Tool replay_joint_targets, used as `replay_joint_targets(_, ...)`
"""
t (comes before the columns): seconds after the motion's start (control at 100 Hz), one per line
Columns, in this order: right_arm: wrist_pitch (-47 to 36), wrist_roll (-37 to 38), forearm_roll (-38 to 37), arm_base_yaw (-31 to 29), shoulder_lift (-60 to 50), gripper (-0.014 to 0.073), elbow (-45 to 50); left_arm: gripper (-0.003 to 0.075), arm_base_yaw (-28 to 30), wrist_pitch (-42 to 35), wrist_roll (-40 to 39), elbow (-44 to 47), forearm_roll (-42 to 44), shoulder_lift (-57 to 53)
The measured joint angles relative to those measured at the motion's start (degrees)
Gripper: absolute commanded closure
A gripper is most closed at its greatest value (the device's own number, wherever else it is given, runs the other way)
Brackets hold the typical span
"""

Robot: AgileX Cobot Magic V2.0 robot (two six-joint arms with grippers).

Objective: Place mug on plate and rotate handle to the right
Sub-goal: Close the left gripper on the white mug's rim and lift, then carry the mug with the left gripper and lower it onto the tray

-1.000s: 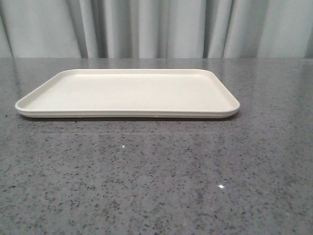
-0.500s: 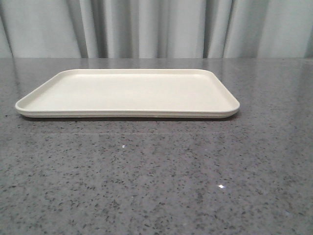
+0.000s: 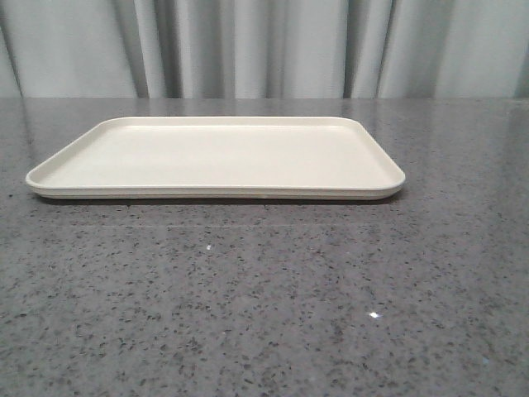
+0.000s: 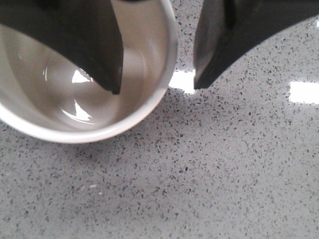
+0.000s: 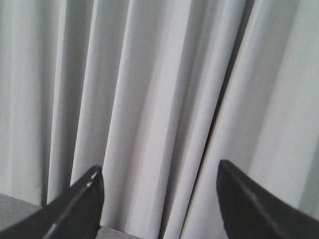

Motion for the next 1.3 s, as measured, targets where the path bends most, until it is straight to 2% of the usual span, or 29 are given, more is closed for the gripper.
replay_joint_targets(0.55,0.0,0.0,0.0,0.0,0.0,0.0106,0.0,0.0396,0.0,0.8,0.1,0.0,0.9,0.0)
replay_joint_targets(0.95,0.0,0.0,0.0,0.0,0.0,0.0106,0.0,0.0570,0.0,0.8,0.1,0.0,0.9,0.0)
replay_joint_targets(1.16,0.0,0.0,0.2,0.0,0.0,0.0106,0.0,0.0741,0.0,-0.1,0.1,2.3,1.4,0.0)
replay_joint_targets(1.3,0.0,0.0,0.2,0.0,0.0,0.0106,0.0,0.0740,0.0,-3.3,0.1,4.9,1.9,-0.9)
